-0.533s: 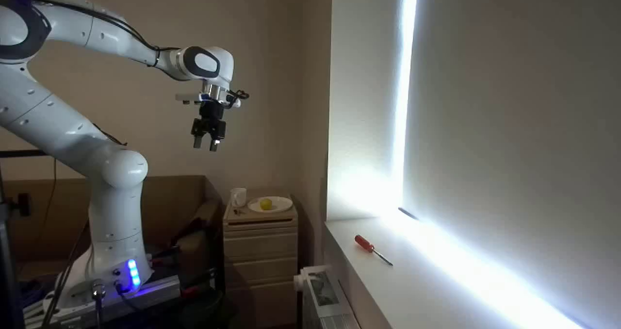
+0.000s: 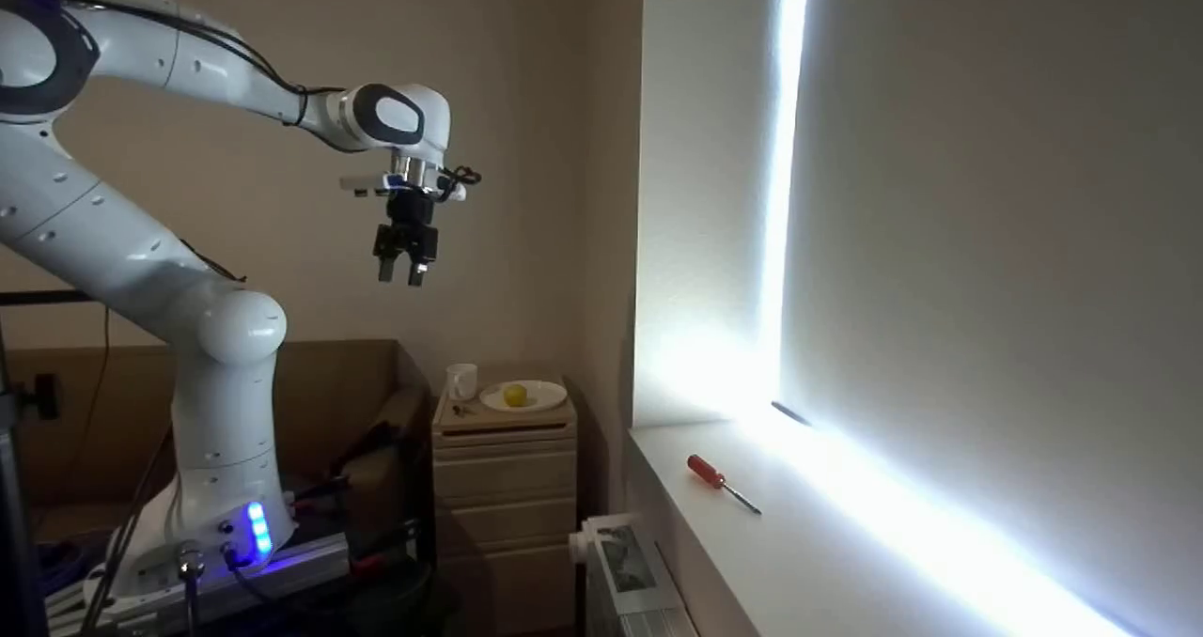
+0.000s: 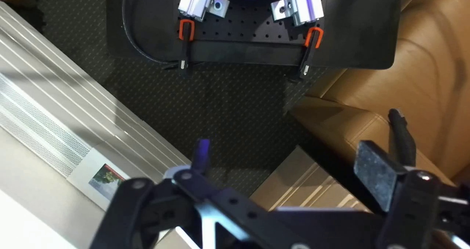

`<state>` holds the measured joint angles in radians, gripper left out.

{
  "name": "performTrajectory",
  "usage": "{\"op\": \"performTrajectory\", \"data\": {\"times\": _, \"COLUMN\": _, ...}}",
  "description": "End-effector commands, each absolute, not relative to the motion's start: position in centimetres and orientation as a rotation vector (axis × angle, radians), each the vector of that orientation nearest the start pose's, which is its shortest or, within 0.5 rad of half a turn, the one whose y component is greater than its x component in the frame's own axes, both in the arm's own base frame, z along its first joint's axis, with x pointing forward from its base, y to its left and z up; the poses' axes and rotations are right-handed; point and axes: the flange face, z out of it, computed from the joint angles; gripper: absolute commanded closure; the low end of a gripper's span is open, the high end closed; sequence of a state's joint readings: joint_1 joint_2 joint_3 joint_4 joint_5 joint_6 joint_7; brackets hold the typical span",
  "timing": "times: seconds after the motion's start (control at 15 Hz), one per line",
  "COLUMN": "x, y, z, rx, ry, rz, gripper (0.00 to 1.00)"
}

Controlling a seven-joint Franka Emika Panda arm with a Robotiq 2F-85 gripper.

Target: Open the topmost drawer.

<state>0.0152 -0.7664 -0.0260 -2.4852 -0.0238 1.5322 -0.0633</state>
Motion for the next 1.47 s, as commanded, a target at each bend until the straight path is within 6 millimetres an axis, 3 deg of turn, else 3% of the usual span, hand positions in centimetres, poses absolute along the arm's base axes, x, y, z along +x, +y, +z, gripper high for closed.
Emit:
{"op": "performTrajectory", "data": {"times": 0.0, "x": 32.2, "y": 1.4, "z": 49.8, "rx": -3.166, "ry": 0.104, "rz": 0.368, "gripper": 0.0}}
{"op": "performTrajectory", "data": {"times": 0.27, "x": 33.1, "y": 5.9, "z": 43.9, "rx": -3.07, "ry": 0.346, "rz": 0.541, "gripper": 0.0}}
{"op": "performTrajectory", "data": {"times": 0.53, "x": 36.0, "y": 7.3, "z": 39.2, "rx": -2.99, "ry": 0.617, "rz": 0.463, "gripper": 0.0}}
{"op": "performTrajectory", "data": {"times": 0.67, "x": 37.1, "y": 7.5, "z": 38.3, "rx": -2.958, "ry": 0.697, "rz": 0.465, "gripper": 0.0}}
{"op": "performTrajectory", "data": {"times": 0.8, "x": 36.6, "y": 7.0, "z": 41.2, "rx": -2.894, "ry": 0.635, "rz": 0.46, "gripper": 0.0}}
{"op": "performTrajectory", "data": {"times": 0.87, "x": 36.7, "y": 7.5, "z": 39.0, "rx": -2.95, "ry": 0.652, "rz": 0.48, "gripper": 0.0}}
{"op": "performTrajectory", "data": {"times": 1.07, "x": 36.9, "y": 7.0, "z": 40.8, "rx": -2.917, "ry": 0.659, "rz": 0.445, "gripper": 0.0}}
{"op": "performTrajectory", "data": {"times": 1.2, "x": 38.3, "y": 7.7, "z": 37.0, "rx": -2.95, "ry": 0.741, "rz": 0.334, "gripper": 0.0}}
{"op": "performTrajectory", "data": {"times": 1.4, "x": 40.0, "y": 9.8, "z": 34.1, "rx": -2.931, "ry": 0.755, "rz": 0.152, "gripper": 0.0}}
